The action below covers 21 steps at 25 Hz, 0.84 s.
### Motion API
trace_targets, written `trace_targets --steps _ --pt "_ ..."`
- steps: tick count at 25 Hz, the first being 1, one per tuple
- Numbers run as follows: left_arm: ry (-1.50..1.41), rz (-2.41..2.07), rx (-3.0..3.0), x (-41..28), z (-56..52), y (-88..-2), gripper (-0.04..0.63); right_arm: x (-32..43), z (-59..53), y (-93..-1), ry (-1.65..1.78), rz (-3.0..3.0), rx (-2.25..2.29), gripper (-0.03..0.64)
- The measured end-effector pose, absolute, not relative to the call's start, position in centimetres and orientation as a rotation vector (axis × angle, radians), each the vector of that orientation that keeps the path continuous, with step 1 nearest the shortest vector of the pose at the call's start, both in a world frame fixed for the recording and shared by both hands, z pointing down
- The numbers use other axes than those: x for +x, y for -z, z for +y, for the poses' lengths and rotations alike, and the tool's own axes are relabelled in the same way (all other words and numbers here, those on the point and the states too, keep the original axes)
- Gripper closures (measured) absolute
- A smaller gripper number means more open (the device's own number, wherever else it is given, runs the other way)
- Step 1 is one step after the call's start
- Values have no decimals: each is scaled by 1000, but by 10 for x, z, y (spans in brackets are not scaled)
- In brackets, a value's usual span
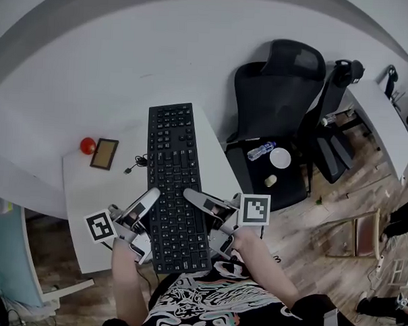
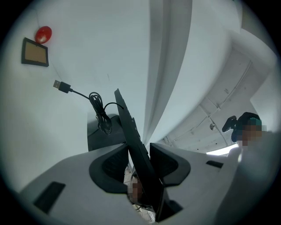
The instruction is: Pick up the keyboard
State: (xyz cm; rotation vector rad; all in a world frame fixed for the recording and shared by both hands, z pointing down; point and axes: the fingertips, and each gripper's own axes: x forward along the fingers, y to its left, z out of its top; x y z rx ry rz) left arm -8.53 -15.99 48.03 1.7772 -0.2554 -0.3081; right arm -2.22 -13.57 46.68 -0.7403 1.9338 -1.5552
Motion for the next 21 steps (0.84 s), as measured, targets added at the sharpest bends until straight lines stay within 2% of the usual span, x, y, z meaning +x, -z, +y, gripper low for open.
trace_targets --steps 21 --pt "286 -257 1772 -86 -165 -491 453 -25 -141 -482 1577 1932 -749 486"
